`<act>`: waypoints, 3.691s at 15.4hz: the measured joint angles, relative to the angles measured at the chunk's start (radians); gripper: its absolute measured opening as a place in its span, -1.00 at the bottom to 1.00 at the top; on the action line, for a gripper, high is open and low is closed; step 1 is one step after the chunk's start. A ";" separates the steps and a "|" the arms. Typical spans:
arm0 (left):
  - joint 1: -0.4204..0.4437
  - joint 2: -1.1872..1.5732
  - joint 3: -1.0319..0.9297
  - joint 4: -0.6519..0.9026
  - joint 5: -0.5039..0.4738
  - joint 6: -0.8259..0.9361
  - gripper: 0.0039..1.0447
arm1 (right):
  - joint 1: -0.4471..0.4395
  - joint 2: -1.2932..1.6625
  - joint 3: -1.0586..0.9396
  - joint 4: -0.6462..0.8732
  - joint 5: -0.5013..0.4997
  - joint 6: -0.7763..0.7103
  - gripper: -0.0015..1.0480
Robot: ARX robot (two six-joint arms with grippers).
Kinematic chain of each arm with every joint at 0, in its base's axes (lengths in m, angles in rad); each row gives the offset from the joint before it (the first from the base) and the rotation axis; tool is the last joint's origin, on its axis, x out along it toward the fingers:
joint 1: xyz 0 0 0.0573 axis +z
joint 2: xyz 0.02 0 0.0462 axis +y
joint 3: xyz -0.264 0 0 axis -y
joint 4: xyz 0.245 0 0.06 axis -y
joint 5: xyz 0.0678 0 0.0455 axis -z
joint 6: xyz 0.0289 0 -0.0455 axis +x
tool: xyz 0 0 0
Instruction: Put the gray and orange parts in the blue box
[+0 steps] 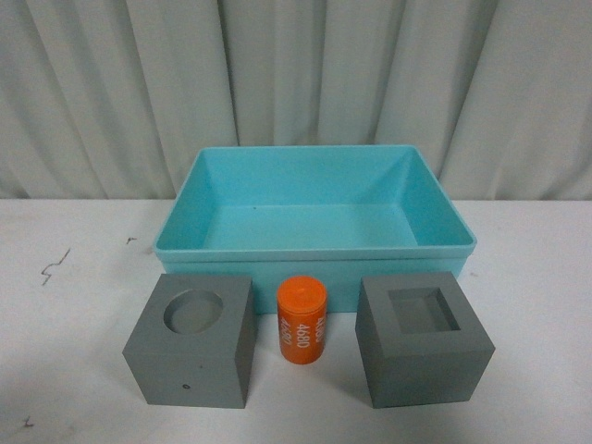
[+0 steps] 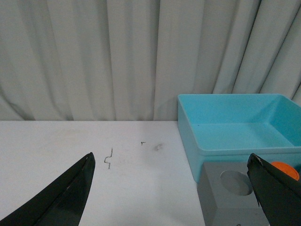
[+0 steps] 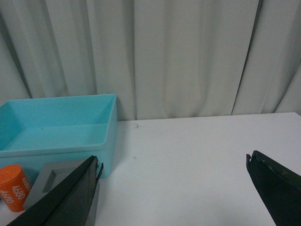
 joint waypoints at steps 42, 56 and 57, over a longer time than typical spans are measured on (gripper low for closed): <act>0.000 0.000 0.000 0.000 0.000 0.000 0.88 | 0.000 0.000 0.000 0.000 0.000 0.000 0.87; 0.000 0.000 0.000 0.000 0.000 0.000 0.88 | 0.000 0.000 0.000 0.000 0.000 0.000 0.87; 0.000 0.000 0.000 0.000 0.000 0.000 0.88 | 0.000 0.000 0.000 0.000 0.000 0.000 0.87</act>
